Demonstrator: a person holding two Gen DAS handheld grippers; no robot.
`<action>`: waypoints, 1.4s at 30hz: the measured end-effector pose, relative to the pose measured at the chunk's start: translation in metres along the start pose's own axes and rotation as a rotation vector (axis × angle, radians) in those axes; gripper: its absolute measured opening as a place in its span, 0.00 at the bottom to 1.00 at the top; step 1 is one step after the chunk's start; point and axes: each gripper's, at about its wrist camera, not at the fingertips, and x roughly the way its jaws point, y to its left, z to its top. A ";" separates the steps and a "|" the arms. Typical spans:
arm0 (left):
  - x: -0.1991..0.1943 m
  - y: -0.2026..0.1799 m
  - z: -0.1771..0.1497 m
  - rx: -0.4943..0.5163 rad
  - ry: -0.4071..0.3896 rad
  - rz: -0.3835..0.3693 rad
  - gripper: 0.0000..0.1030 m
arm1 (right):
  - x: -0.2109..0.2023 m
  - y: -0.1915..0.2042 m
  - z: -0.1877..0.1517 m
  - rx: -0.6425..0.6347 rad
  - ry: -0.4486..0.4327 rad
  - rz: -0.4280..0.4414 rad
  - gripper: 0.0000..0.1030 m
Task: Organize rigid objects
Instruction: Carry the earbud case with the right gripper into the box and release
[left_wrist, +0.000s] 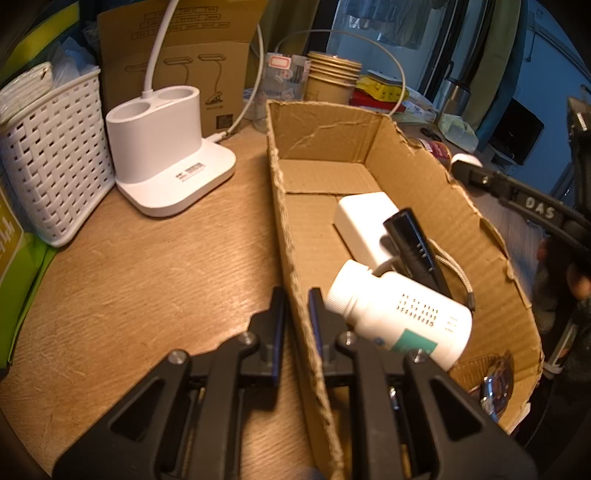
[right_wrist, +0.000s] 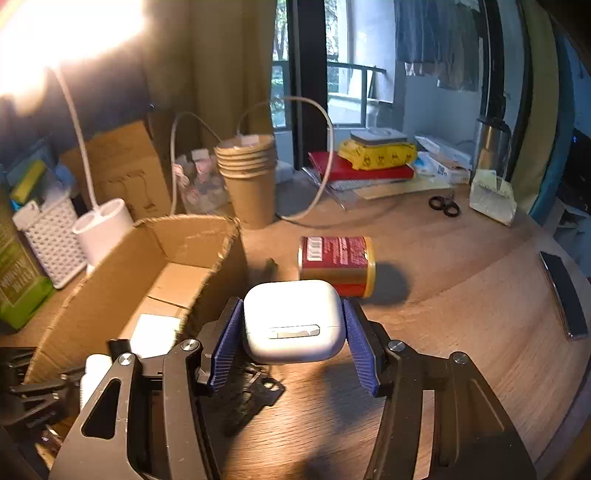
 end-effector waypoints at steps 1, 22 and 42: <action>0.000 0.001 0.000 0.000 0.000 0.000 0.13 | -0.003 0.002 0.001 0.000 -0.006 0.009 0.56; 0.000 0.000 0.000 0.000 0.000 0.000 0.13 | -0.046 0.085 0.009 -0.168 -0.107 0.199 0.56; -0.001 0.001 0.000 0.001 0.000 0.000 0.13 | -0.009 0.125 0.000 -0.277 0.086 0.254 0.56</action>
